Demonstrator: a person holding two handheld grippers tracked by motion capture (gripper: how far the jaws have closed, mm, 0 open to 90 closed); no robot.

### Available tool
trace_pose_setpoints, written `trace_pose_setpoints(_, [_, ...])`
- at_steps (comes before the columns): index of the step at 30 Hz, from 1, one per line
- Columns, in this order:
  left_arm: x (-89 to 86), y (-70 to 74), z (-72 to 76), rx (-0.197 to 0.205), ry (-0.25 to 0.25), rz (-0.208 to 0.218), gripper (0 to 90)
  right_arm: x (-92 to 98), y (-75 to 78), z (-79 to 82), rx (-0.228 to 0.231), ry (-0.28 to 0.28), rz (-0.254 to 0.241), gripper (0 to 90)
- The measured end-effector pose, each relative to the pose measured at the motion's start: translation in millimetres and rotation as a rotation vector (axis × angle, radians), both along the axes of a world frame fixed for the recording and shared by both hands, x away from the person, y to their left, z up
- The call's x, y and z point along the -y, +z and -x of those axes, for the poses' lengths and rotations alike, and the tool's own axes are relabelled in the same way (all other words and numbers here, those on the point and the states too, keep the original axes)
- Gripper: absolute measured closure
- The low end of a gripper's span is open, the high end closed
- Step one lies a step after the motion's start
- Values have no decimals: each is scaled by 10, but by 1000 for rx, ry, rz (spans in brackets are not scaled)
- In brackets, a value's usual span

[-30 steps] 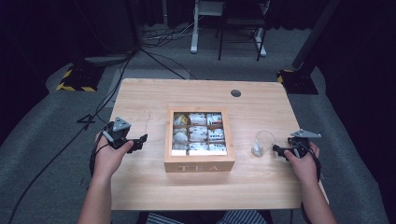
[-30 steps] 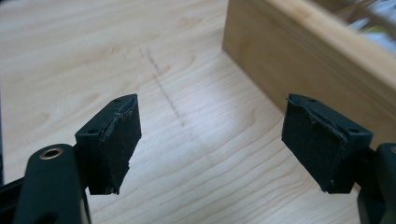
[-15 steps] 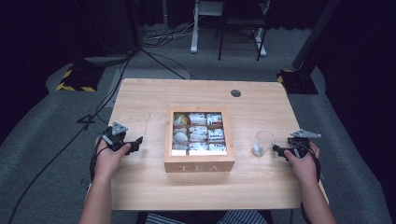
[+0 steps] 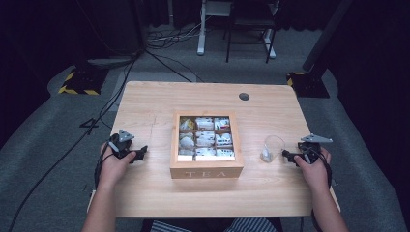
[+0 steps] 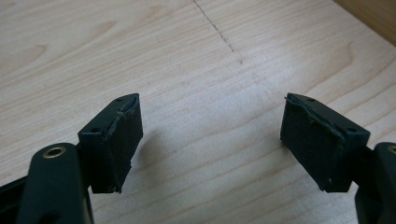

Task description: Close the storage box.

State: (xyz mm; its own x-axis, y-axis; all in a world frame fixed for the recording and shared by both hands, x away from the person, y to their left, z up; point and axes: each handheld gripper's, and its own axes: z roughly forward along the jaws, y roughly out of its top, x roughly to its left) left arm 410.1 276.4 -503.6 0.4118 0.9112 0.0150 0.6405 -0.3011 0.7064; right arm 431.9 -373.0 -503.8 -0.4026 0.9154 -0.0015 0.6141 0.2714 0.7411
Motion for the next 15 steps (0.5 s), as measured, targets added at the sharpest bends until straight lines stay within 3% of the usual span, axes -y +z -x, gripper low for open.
trace_pose_setpoints(2, [-13,-2,1,-28,10,32,212,0,0,0,0,0,1,169])
trace_pose_setpoints(15, [1,-5,3,-36,32,31,167,-1,0,1,0,2,1,169])
